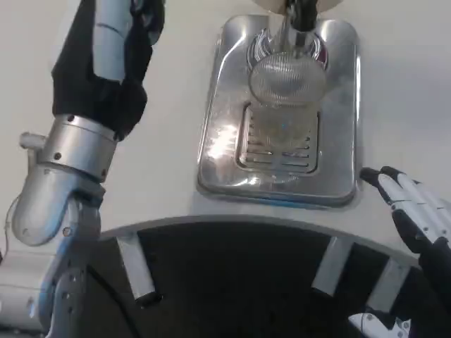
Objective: Grasp the cup under the faucet to collect the drink, then remove the cup.
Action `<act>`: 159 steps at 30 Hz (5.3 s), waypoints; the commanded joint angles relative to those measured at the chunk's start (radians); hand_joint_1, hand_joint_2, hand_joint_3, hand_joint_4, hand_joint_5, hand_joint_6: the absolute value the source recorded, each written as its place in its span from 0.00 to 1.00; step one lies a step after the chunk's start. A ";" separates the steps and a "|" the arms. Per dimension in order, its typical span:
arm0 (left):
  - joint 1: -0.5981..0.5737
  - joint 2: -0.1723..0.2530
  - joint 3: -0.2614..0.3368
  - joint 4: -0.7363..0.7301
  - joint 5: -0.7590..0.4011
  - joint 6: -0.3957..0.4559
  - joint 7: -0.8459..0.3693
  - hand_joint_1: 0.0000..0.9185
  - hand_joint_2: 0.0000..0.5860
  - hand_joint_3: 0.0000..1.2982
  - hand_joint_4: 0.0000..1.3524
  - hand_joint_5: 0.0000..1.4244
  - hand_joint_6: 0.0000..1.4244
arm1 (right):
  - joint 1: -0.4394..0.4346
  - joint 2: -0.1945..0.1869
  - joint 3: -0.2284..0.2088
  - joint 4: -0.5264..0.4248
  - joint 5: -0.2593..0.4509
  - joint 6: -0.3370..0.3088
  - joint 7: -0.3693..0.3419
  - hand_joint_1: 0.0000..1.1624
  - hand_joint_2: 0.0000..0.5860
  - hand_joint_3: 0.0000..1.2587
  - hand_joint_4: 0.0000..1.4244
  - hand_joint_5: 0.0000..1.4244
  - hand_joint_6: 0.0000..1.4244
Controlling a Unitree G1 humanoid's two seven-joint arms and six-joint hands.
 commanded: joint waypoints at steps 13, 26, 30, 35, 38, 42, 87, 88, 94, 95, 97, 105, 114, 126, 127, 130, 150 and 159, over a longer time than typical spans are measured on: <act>-0.053 -0.031 -0.051 -0.175 -0.228 0.244 -0.052 0.00 0.27 0.00 0.00 0.00 0.00 | -0.045 -0.021 0.000 0.036 0.014 0.020 0.002 0.54 0.53 0.03 0.00 0.01 0.04; -0.020 -0.082 -0.140 -0.210 -0.196 0.269 -0.045 0.00 0.27 0.00 0.00 0.00 0.00 | -0.037 -0.012 0.021 0.018 -0.001 0.046 0.005 0.52 0.53 0.02 0.00 0.01 0.04; 0.005 -0.100 -0.170 -0.209 -0.183 0.268 -0.042 0.00 0.27 0.00 0.00 0.00 0.00 | -0.019 -0.007 0.033 0.004 -0.006 0.045 0.002 0.52 0.52 0.02 0.00 0.01 0.04; 0.009 -0.115 -0.179 -0.183 -0.141 0.239 -0.042 0.00 0.27 0.00 0.00 0.00 0.00 | 0.013 -0.007 0.023 -0.009 0.009 0.038 -0.006 0.51 0.53 0.02 0.00 0.01 0.04; 0.001 -0.117 -0.175 -0.167 -0.127 0.230 -0.046 0.00 0.27 0.00 0.00 0.00 0.00 | 0.028 -0.009 0.010 -0.008 0.022 0.030 -0.014 0.51 0.55 0.02 0.00 0.01 0.04; -0.003 -0.118 -0.172 -0.155 -0.119 0.223 -0.053 0.00 0.27 0.00 0.00 0.00 0.00 | 0.040 -0.009 0.000 -0.005 0.032 0.021 -0.021 0.50 0.55 0.02 0.00 0.01 0.04; -0.018 0.199 -0.375 -0.044 0.759 -0.339 -0.206 0.00 0.30 0.00 0.00 0.00 0.00 | -0.062 0.108 -0.031 -0.015 0.125 0.234 -0.039 0.91 0.36 0.04 0.02 0.02 0.06; -0.016 0.201 -0.375 -0.039 0.773 -0.347 -0.200 0.00 0.30 0.00 0.00 0.00 0.00 | -0.075 0.109 -0.030 -0.013 0.125 0.247 -0.039 0.93 0.32 0.04 0.02 0.02 0.06; 0.017 0.220 -0.360 -0.014 0.831 -0.388 -0.165 0.00 0.31 0.00 0.00 0.00 0.00 | -0.216 0.117 0.019 0.068 0.089 0.321 -0.071 0.98 0.18 0.03 0.02 0.01 0.06; 0.020 0.222 -0.356 -0.011 0.833 -0.393 -0.163 0.00 0.31 0.00 0.00 0.00 0.00 | -0.235 0.116 0.028 0.082 0.082 0.327 -0.078 0.99 0.17 0.03 0.01 0.01 0.06; 0.028 0.228 -0.349 -0.007 0.838 -0.402 -0.158 0.00 0.32 0.00 0.00 0.00 0.00 | -0.269 0.116 0.044 0.108 0.074 0.338 -0.090 1.00 0.13 0.02 0.01 0.01 0.06; 0.035 0.229 -0.331 -0.001 0.872 -0.423 -0.132 0.00 0.33 0.00 0.00 0.00 0.00 | -0.382 0.116 0.094 0.234 0.086 0.354 -0.156 1.00 0.08 0.01 0.00 0.01 0.07; 0.050 0.208 -0.340 -0.020 0.920 -0.407 -0.122 0.00 0.34 0.00 0.00 0.00 0.00 | -0.451 0.098 0.130 0.335 0.111 0.341 -0.201 1.00 0.01 0.00 0.00 0.00 0.07; 0.067 0.183 -0.331 -0.032 0.916 -0.403 -0.119 0.00 0.35 0.00 0.00 0.00 0.00 | -0.573 0.128 0.205 0.440 0.112 0.369 -0.281 0.77 0.00 0.00 0.00 0.00 0.07; 0.068 0.183 -0.328 -0.029 0.911 -0.405 -0.119 0.00 0.35 0.00 0.00 0.00 0.00 | -0.581 0.129 0.211 0.445 0.113 0.373 -0.283 0.75 0.00 0.00 0.00 0.00 0.07; 0.071 0.184 -0.321 -0.029 0.912 -0.408 -0.112 0.00 0.35 0.00 0.00 0.00 0.00 | -0.605 0.136 0.227 0.463 0.115 0.383 -0.288 0.71 0.00 0.00 0.00 0.00 0.07; 0.093 0.173 -0.280 -0.046 0.918 -0.401 -0.077 0.00 0.36 0.00 0.00 0.00 0.00 | -0.737 0.159 0.237 0.629 0.175 0.388 -0.391 0.67 0.00 0.01 0.00 0.01 0.07; 0.122 0.128 -0.161 -0.047 0.885 -0.422 0.061 0.00 0.37 0.00 0.00 0.00 0.00 | -0.764 0.149 0.253 0.656 0.190 0.384 -0.402 0.83 0.11 0.01 0.01 0.01 0.07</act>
